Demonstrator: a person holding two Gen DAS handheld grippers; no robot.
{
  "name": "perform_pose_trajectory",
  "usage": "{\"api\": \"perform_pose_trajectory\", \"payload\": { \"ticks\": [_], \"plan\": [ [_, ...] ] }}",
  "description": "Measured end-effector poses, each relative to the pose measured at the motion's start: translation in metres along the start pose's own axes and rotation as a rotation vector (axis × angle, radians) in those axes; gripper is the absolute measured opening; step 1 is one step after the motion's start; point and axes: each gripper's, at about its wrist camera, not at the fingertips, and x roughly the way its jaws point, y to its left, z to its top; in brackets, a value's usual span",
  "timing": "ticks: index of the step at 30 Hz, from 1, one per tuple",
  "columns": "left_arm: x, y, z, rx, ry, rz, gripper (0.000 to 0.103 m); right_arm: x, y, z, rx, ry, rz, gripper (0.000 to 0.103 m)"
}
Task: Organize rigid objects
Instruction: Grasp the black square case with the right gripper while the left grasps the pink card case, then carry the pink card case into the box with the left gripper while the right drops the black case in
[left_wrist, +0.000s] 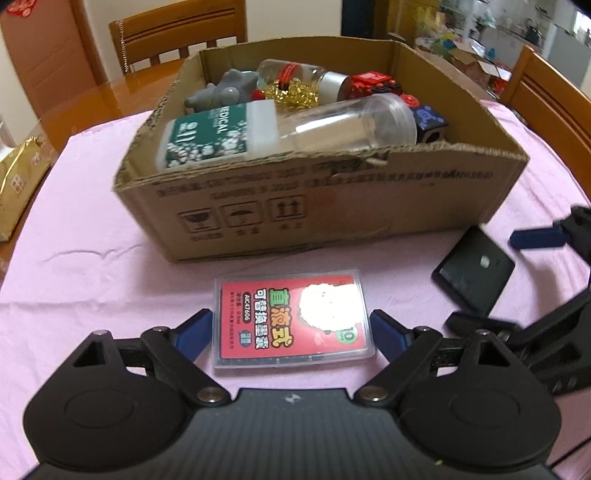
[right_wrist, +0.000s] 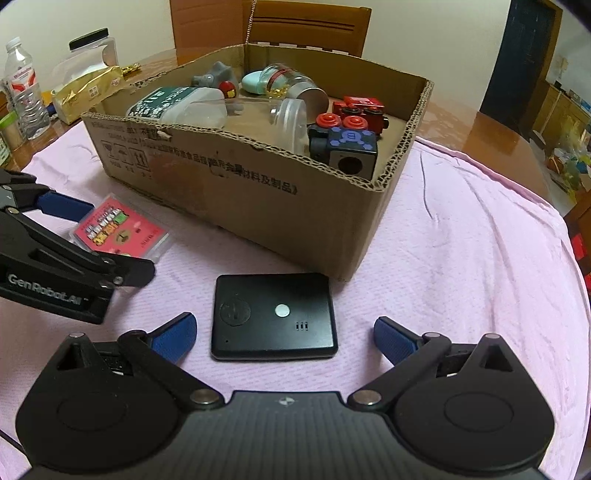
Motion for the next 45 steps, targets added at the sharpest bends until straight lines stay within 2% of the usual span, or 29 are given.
{"api": "perform_pose_trajectory", "payload": {
  "ticks": [4, 11, 17, 24, 32, 38, 45],
  "plan": [
    [-0.001, 0.014, -0.004, 0.005, 0.005, -0.004, 0.09, 0.0, 0.005, 0.002, -0.029, -0.017, 0.021, 0.097],
    [0.001, 0.014, -0.002, -0.02, 0.002, 0.004, 0.09, -0.002, 0.005, 0.011, -0.02, -0.007, 0.017, 0.074],
    [0.004, 0.01, 0.001, -0.047, 0.005, 0.022, 0.093, -0.006, 0.009, 0.005, -0.011, 0.002, 0.01, 0.074],
    [0.003, 0.008, 0.002, -0.026, 0.012, 0.026, 0.091, -0.006, 0.009, 0.004, -0.025, 0.0, 0.017, 0.075],
    [0.006, 0.014, 0.006, -0.03, 0.034, -0.014, 0.089, -0.002, 0.016, 0.011, 0.018, 0.021, -0.019, 0.079],
    [0.007, 0.016, 0.007, 0.039, 0.041, -0.072, 0.089, -0.004, 0.02, 0.014, 0.068, 0.057, -0.048, 0.074],
    [0.007, 0.015, 0.009, 0.082, 0.049, -0.103, 0.089, -0.004, 0.025, 0.015, 0.074, 0.072, -0.076, 0.074]
  ]
}}
